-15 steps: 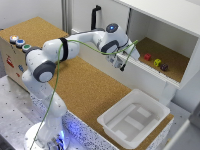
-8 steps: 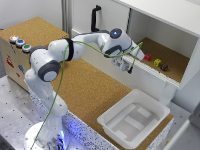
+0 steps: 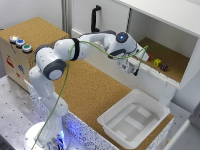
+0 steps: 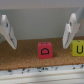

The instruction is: Pick up the pink block

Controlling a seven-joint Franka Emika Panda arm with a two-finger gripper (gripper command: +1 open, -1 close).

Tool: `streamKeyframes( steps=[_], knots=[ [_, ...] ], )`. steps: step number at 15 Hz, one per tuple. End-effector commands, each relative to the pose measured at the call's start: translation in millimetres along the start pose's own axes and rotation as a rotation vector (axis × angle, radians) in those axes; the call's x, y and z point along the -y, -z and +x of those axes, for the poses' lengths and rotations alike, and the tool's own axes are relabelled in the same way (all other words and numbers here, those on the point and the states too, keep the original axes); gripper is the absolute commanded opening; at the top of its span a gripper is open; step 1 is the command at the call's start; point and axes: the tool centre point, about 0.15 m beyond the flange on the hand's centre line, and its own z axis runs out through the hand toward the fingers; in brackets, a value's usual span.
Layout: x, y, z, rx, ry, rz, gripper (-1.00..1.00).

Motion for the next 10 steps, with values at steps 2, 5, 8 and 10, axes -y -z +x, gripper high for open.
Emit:
streamKeyframes(
  steps=[2,5,8,10],
  knots=[
    [-9.7,-43.6,31.3,0.128,-0.056,-0.02,1.0],
    [-3.5,-42.2,38.8,0.161,-0.074,-0.031,1.0],
    [3.9,-34.7,43.0,0.2,-0.068,-0.076,1.0],
    [8.6,-29.7,42.5,0.226,-0.046,-0.086,1.0]
  ],
)
